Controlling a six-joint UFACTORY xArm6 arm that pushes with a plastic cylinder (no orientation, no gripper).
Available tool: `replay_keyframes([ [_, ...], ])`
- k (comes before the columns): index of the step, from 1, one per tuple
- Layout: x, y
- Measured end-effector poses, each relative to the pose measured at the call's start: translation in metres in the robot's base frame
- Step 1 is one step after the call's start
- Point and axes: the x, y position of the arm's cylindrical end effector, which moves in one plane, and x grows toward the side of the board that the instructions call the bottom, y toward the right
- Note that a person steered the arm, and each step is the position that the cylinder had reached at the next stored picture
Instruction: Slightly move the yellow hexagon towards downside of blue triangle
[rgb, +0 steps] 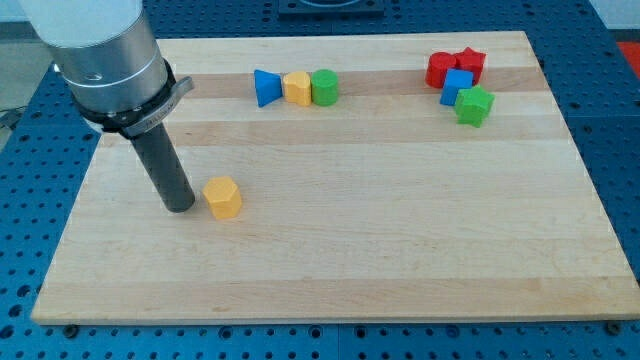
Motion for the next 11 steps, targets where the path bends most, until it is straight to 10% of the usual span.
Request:
replay_keyframes([
  [2,0.055,0.009],
  [6,-0.057,0.090],
  [9,0.078,0.043],
  [11,0.012,0.000],
])
